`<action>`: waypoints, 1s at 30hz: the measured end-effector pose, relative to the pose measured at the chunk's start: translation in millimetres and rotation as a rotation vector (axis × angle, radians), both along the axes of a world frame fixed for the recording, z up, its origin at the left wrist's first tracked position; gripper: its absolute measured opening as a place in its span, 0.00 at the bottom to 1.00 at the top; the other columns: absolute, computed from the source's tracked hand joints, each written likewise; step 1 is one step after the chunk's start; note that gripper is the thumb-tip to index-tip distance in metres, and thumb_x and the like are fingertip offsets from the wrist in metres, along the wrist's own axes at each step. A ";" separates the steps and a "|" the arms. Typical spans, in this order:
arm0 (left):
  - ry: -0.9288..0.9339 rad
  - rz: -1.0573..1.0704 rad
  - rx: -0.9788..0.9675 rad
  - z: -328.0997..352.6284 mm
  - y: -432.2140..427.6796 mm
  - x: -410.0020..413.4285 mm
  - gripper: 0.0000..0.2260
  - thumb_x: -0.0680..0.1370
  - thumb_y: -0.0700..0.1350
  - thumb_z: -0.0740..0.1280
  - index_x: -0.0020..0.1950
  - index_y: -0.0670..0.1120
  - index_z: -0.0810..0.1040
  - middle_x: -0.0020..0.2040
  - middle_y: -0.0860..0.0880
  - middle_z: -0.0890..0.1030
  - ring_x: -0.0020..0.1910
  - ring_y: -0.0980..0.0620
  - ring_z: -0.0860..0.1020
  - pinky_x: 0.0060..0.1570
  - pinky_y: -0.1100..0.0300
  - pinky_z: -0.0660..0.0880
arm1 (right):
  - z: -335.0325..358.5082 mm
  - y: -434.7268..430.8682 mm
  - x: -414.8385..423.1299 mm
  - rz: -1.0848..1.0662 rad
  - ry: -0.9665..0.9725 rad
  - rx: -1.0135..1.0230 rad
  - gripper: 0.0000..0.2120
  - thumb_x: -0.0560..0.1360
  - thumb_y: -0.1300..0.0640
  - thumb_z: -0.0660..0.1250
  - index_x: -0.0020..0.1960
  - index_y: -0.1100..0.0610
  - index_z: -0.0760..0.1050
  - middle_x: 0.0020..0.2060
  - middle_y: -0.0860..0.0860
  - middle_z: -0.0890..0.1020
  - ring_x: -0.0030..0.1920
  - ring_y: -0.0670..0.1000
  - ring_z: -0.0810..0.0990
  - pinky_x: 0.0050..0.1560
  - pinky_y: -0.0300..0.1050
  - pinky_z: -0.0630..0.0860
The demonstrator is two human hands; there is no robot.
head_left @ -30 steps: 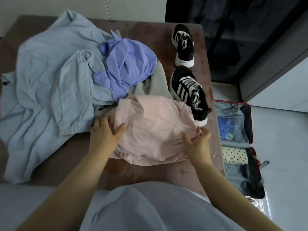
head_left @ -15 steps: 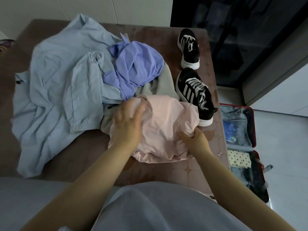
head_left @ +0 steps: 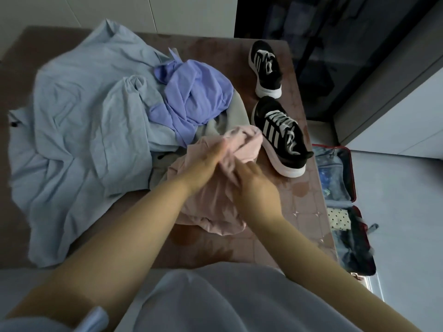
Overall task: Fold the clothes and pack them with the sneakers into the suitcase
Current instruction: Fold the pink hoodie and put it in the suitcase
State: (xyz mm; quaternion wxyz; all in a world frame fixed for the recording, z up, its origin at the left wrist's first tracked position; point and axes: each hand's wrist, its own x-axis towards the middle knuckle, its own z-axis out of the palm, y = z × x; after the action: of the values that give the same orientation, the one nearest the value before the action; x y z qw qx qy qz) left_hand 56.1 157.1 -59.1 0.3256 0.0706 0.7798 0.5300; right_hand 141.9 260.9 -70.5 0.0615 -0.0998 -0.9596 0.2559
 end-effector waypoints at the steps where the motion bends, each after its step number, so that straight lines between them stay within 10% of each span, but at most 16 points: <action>1: 0.058 0.052 0.021 2.9 -4.6 -6.8 0.30 0.74 0.67 0.56 0.71 0.51 0.65 0.66 0.53 0.70 0.64 0.57 0.67 0.65 0.63 0.58 | 4.5 -13.0 -3.6 0.052 0.004 0.134 0.23 0.69 0.59 0.67 0.64 0.54 0.71 0.48 0.54 0.77 0.40 0.60 0.79 0.31 0.46 0.69; 7: 0.851 -0.210 -0.341 -7.4 -27.3 -18.5 0.39 0.70 0.58 0.69 0.75 0.60 0.50 0.75 0.44 0.54 0.73 0.43 0.53 0.72 0.47 0.55 | -28.1 -90.5 2.7 0.352 -0.315 0.336 0.33 0.50 0.39 0.79 0.48 0.58 0.82 0.43 0.56 0.82 0.34 0.52 0.80 0.28 0.39 0.73; 11: 0.858 -0.455 -0.676 -30.7 -18.2 -9.5 0.31 0.76 0.61 0.59 0.74 0.65 0.45 0.77 0.49 0.40 0.74 0.40 0.37 0.71 0.43 0.39 | -41.2 -85.0 6.3 0.484 -0.396 0.325 0.25 0.77 0.56 0.59 0.70 0.67 0.62 0.68 0.65 0.65 0.67 0.62 0.66 0.66 0.51 0.65; 14: 0.800 -0.339 -0.774 -51.8 -18.7 -14.1 0.28 0.77 0.63 0.53 0.74 0.63 0.44 0.77 0.49 0.43 0.74 0.39 0.39 0.71 0.42 0.38 | -44.6 -64.5 12.5 0.569 -0.195 0.181 0.22 0.73 0.56 0.56 0.65 0.60 0.71 0.61 0.59 0.74 0.59 0.61 0.74 0.64 0.54 0.69; 19: 0.807 -0.187 -0.694 -69.4 -27.8 -25.3 0.25 0.76 0.61 0.49 0.71 0.56 0.65 0.76 0.44 0.56 0.75 0.39 0.48 0.70 0.40 0.41 | -43.8 -28.5 33.3 -0.039 0.077 -0.428 0.16 0.73 0.51 0.62 0.60 0.53 0.72 0.53 0.51 0.75 0.53 0.49 0.72 0.55 0.41 0.69; 22: 0.849 -0.142 -0.687 -72.6 -27.2 -30.9 0.26 0.75 0.59 0.49 0.66 0.47 0.71 0.72 0.40 0.64 0.72 0.36 0.57 0.69 0.37 0.49 | -51.1 -20.1 32.7 -0.420 -0.169 -0.608 0.25 0.71 0.44 0.68 0.62 0.52 0.65 0.55 0.48 0.67 0.58 0.50 0.67 0.60 0.47 0.68; 27: 1.185 -0.448 -0.557 -61.9 -16.9 -54.4 0.34 0.73 0.39 0.60 0.75 0.54 0.50 0.76 0.42 0.54 0.75 0.39 0.51 0.71 0.41 0.44 | -56.8 -31.4 17.2 -0.563 -0.502 -0.812 0.32 0.63 0.38 0.72 0.57 0.55 0.65 0.53 0.50 0.75 0.54 0.52 0.76 0.52 0.48 0.76; 30: 0.983 -0.849 -0.651 -38.2 -6.1 -79.9 0.37 0.74 0.42 0.60 0.75 0.61 0.43 0.77 0.51 0.41 0.75 0.47 0.38 0.72 0.49 0.37 | -52.0 -37.6 9.3 -0.573 -0.567 -0.860 0.22 0.66 0.45 0.73 0.50 0.59 0.73 0.42 0.50 0.80 0.40 0.47 0.79 0.40 0.40 0.77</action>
State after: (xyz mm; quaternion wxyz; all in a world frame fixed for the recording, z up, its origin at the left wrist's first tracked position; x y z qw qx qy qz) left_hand -23.8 151.0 -97.3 0.1198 0.4968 0.8595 0.0060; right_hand 151.2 223.3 -122.5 -0.1767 -0.4353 -0.6835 0.5587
